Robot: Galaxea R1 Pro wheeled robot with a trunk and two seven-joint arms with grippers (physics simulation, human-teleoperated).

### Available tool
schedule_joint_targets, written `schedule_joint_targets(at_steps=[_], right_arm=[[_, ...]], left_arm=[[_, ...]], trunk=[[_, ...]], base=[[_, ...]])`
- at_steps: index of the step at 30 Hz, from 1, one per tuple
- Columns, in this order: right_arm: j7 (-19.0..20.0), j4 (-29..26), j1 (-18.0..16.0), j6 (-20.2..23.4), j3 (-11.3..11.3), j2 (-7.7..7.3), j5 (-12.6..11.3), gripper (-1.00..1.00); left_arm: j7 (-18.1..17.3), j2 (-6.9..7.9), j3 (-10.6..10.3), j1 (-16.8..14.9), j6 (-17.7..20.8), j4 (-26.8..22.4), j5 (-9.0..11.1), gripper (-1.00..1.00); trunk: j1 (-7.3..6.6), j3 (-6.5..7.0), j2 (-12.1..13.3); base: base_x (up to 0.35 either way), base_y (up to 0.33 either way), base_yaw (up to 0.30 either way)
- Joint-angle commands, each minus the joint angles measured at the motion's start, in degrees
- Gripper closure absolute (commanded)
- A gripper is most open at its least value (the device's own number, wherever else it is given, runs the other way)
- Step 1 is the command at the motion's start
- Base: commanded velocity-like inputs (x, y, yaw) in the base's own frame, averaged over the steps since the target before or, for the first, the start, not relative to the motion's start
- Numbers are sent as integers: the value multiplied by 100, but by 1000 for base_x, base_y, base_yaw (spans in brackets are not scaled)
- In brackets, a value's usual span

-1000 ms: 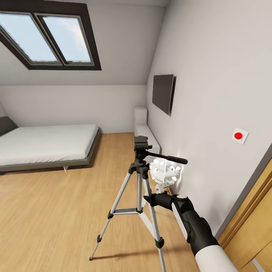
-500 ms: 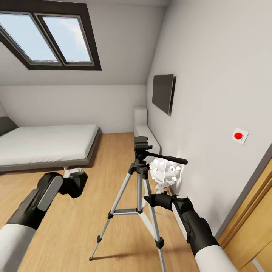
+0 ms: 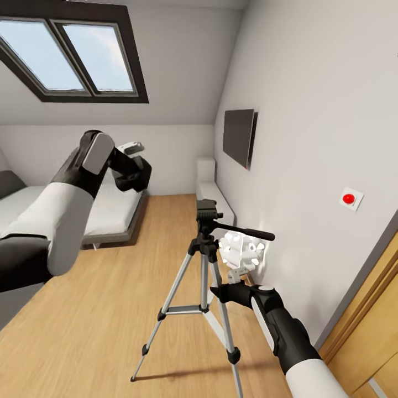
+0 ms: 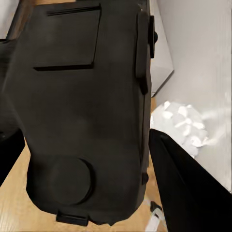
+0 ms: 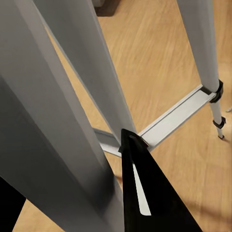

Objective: Attach the digital camera to the camera tripod in the bedroom.

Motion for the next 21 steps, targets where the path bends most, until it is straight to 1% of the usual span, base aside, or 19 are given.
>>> schedule_joint_targets(at_steps=[1,2,3,4,5,6,7,8,9,12,14,17,20,21], right_arm=[[39,-9,-6,24,-7,3,22,100],[40,-9,-6,24,-8,3,22,100],[42,-9,-6,24,-7,3,21,100],[43,-9,-6,24,-6,3,21,100],[43,-9,-6,24,-7,3,21,100],[43,-9,-6,24,-8,3,21,100],[40,-9,-6,24,-9,3,21,100],[39,-9,-6,24,-9,3,21,100],[36,-9,-6,24,-9,3,21,100],[30,-9,-6,24,-10,3,21,100],[28,-9,-6,24,-10,3,21,100],[27,-9,-6,24,-10,3,21,100],[26,-9,-6,24,-12,3,21,100],[26,-9,-6,24,-15,3,21,100]], left_arm=[[49,-23,-33,-116,29,48,46,100],[63,-90,-30,-303,33,126,129,100],[87,-245,-13,-531,43,190,356,100],[88,-266,-13,-554,44,185,390,100],[86,-355,-21,-597,46,179,463,100],[86,-390,-25,-606,47,178,479,100],[87,-471,-34,-617,39,179,489,100],[90,-512,-39,-620,32,186,484,100],[101,-587,-48,-627,17,208,467,100],[157,-689,-62,-632,-1,249,430,100],[178,-735,-69,-636,-11,276,403,100],[177,-766,-73,-637,-12,304,377,100],[49,-786,-91,-636,-10,306,360,100],[-133,-790,-152,-636,-8,290,356,100]], trunk=[[5,-13,-7],[5,-13,-7],[5,-13,-7],[5,-13,-7],[5,-13,-7],[5,-13,-7],[5,-13,-7],[5,-13,-7],[5,-13,-7],[5,-13,-7],[5,-13,-7],[5,-13,-7],[5,-13,-7],[5,-13,-7]], base=[[0,0,0],[0,0,0],[0,0,0],[0,0,0],[0,0,0],[0,0,0],[0,0,0],[0,0,0],[0,0,0],[0,0,0],[0,0,0],[0,0,0],[0,0,0],[0,0,0]])
